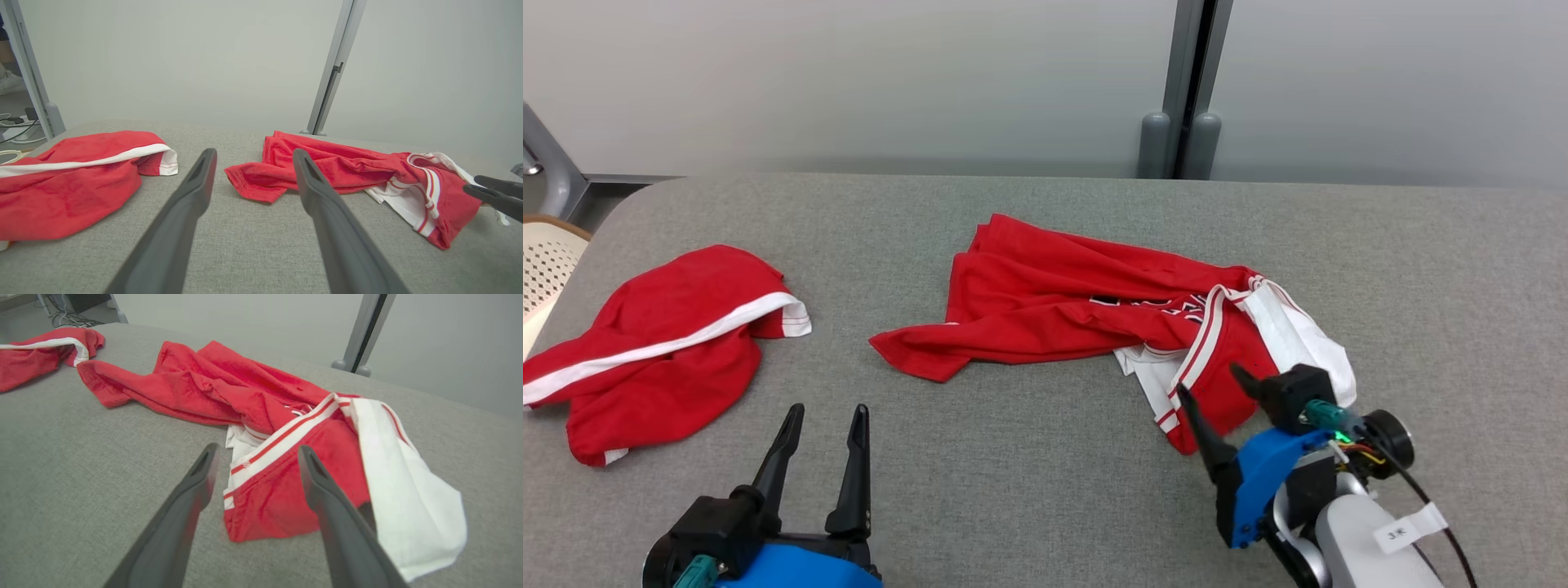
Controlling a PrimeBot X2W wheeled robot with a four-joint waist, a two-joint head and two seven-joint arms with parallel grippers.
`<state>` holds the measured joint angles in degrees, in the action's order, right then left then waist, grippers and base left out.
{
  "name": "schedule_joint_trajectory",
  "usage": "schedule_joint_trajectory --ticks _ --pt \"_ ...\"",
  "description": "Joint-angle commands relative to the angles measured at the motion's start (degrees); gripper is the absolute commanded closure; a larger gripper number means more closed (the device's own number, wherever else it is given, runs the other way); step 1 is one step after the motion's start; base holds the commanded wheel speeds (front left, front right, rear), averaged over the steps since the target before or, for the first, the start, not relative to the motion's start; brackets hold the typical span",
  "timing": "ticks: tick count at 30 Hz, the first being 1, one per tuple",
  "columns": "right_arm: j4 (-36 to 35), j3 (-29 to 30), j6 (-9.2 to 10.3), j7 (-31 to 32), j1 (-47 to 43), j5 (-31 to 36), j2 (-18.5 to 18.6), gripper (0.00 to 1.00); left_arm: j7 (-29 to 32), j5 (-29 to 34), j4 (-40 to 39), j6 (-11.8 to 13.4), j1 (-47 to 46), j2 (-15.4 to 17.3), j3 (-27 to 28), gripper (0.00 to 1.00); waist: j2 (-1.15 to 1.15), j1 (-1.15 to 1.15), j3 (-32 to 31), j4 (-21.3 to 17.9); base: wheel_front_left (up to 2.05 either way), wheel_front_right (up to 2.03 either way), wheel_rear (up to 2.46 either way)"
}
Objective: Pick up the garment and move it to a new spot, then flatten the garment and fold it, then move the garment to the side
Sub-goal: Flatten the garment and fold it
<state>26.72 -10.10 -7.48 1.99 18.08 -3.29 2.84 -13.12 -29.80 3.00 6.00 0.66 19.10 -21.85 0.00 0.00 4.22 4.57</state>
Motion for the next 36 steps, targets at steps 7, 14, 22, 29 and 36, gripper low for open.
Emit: schedule_joint_trajectory --ticks 7,14,22,29,36 --pt "-1.21 -4.88 -0.03 7.61 1.37 5.07 0.13 0.00 -0.62 0.00 0.51 -0.61 -2.73 -0.36 -0.19 0.00 0.00 0.00 2.06 0.53 0.00 0.00 0.00" --pt "2.52 -4.59 -0.02 9.97 4.35 10.98 0.10 0.00 -0.91 -0.03 1.49 -1.24 -3.83 -0.79 -0.55 0.00 0.00 0.00 3.28 2.18 0.00 0.00 0.00" --pt "6.35 -1.77 -0.02 10.99 5.96 16.05 0.11 0.00 -1.22 -0.12 2.27 -1.35 -4.23 -1.09 -0.37 0.00 0.00 0.00 3.87 2.75 0.00 0.00 0.00" --pt "8.50 1.49 -0.02 10.91 6.27 18.10 0.13 0.60 -1.48 -0.21 2.67 -1.32 -4.58 -1.28 -0.33 0.00 0.00 0.00 4.26 2.41 0.00 0.00 0.00" --pt "7.77 4.42 -0.02 6.81 5.58 13.30 0.11 1.00 -1.66 -0.36 2.96 -1.30 -4.23 -1.17 -0.40 0.00 0.00 0.00 3.42 1.46 0.00 0.00 0.00"
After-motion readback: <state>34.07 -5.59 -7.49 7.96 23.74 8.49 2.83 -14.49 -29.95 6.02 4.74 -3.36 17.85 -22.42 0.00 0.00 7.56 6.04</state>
